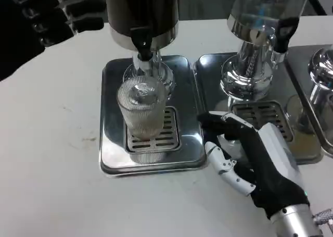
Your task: Grasp the cup under the faucet to collect the drink, then remove the cup.
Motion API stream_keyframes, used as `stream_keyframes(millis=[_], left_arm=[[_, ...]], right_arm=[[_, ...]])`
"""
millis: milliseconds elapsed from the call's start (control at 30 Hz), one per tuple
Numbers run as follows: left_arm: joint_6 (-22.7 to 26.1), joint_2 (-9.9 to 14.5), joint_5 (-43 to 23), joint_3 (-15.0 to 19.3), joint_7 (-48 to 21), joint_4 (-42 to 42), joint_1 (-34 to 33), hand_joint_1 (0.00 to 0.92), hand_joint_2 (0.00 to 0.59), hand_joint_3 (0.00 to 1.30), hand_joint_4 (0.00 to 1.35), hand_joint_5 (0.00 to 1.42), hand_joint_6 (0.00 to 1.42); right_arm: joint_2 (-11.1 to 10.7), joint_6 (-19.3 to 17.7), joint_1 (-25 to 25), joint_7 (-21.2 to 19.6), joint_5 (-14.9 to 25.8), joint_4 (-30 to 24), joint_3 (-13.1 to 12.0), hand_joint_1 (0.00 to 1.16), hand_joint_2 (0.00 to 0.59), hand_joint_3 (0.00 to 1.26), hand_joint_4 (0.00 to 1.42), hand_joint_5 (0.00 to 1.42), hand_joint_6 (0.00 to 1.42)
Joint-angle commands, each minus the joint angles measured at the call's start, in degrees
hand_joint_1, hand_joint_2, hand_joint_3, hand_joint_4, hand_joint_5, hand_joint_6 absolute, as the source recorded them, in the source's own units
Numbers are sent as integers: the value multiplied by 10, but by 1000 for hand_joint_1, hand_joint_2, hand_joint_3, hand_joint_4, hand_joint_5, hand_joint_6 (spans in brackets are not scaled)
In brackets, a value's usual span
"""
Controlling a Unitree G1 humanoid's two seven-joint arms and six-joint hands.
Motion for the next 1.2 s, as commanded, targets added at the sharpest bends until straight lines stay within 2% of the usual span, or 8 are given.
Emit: stream_keyframes(millis=[33, 200, 500, 833, 1200], left_arm=[[-11, -24, 28, -2, 4, 20, -33, 0, 58, 209, 112, 176, 198], [-24, -60, 48, -6, 20, 33, -53, 0, 58, 218, 125, 181, 199], [-53, -107, 77, -8, 49, 56, -71, 0, 57, 229, 127, 191, 200], [-92, -125, 102, -8, 77, 89, -95, 0, 59, 232, 135, 193, 200], [-111, -145, 134, -17, 76, 121, -110, 0, 61, 241, 137, 193, 200]], right_arm=[[5, -7, -1, -13, 6, 12, 2, 344, 452, 363, 375, 364, 338], [8, -5, 0, -13, 10, 13, 2, 340, 452, 362, 380, 366, 338], [10, -1, 2, -15, 17, 14, 1, 336, 450, 368, 388, 369, 338], [15, 1, 12, -23, 17, 11, 2, 333, 446, 371, 395, 379, 338], [18, 3, 19, -27, 15, 5, 1, 332, 446, 374, 399, 382, 338]])
